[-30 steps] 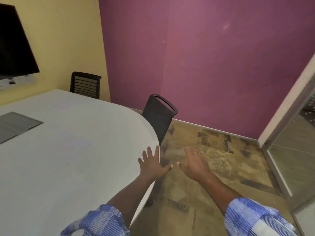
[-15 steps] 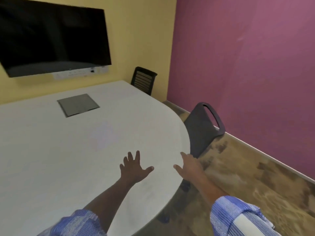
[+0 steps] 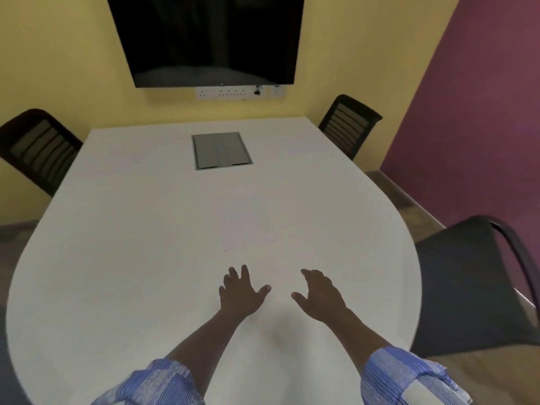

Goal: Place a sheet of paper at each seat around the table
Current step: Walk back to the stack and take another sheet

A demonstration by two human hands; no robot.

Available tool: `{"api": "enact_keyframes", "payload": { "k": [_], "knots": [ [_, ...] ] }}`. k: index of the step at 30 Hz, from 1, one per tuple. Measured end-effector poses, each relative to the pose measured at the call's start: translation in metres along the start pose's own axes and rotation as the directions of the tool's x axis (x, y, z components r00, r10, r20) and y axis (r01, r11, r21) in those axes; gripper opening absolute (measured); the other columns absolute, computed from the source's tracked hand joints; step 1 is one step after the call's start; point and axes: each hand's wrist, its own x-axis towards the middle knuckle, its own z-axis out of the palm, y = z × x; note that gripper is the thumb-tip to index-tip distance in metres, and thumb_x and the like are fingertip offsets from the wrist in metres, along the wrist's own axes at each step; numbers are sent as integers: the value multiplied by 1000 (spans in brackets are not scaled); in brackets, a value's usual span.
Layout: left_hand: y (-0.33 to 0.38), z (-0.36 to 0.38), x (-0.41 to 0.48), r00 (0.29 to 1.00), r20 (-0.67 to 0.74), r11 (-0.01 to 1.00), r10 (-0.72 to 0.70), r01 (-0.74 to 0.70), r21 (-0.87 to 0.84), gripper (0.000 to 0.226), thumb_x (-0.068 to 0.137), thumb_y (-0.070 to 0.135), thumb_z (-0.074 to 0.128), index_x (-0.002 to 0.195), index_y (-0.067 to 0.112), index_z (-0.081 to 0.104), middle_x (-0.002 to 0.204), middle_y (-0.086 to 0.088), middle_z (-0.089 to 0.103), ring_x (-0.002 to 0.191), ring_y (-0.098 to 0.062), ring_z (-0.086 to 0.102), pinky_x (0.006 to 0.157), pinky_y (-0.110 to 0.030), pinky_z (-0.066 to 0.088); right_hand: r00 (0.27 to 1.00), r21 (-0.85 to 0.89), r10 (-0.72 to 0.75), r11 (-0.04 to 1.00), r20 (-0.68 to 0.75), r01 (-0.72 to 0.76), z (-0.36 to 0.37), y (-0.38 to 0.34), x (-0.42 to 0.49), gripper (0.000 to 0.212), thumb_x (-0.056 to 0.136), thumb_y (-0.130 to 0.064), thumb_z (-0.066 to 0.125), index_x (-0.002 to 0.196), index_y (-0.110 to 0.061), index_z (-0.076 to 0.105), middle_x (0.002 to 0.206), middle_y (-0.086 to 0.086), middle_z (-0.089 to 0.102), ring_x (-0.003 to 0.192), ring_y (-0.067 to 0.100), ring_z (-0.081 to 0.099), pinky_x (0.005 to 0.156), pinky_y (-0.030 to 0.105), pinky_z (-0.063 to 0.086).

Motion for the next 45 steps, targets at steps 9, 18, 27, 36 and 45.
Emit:
{"api": "enact_keyframes", "payload": {
  "k": [9, 18, 27, 36, 45],
  "knots": [
    [-11, 28, 61, 985, 42, 982, -167, 170, -78, 91, 96, 69, 36, 160, 8, 12, 165, -23, 12, 153, -34, 14, 121, -47, 22, 984, 1, -132, 991, 122, 133, 38, -9, 102, 76, 96, -56, 51, 157, -20, 25, 167, 5, 18, 154, 19, 16, 119, 36, 27],
    [13, 41, 111, 961, -3, 956, -275, 273, -104, 88, 97, 69, 31, 160, 11, 11, 167, -22, 7, 155, -36, 8, 124, -47, 15, 926, -37, -329, 939, 183, 341, 51, -4, 200, 84, 96, -57, 49, 159, -11, 17, 168, 14, 6, 155, 30, 9, 122, 40, 22],
    [33, 48, 176, 939, -74, 940, -337, 331, -82, 90, 97, 68, 31, 161, 10, 2, 166, -24, -5, 155, -38, -1, 125, -47, 7, 896, -52, -408, 905, 172, 422, 69, 9, 271, 86, 100, -56, 38, 160, -8, -1, 168, 13, -11, 155, 30, -7, 125, 43, 2],
    [35, 68, 206, 885, -85, 884, -458, 443, -146, 98, 94, 73, 29, 160, 7, 1, 164, -31, 1, 154, -42, 0, 125, -51, 4, 886, -82, -434, 889, 164, 451, 92, 17, 287, 83, 100, -57, 35, 159, -3, 12, 168, 17, 3, 155, 32, 3, 125, 45, 2],
    [48, 63, 215, 891, -187, 903, -413, 375, -207, 100, 93, 71, 37, 160, 6, 1, 161, -32, 18, 153, -40, 11, 124, -50, 10, 888, -96, -446, 885, 112, 456, 97, 16, 283, 89, 94, -62, 22, 157, 0, 17, 166, 20, 7, 155, 35, 7, 125, 46, 7]
  ]
}}
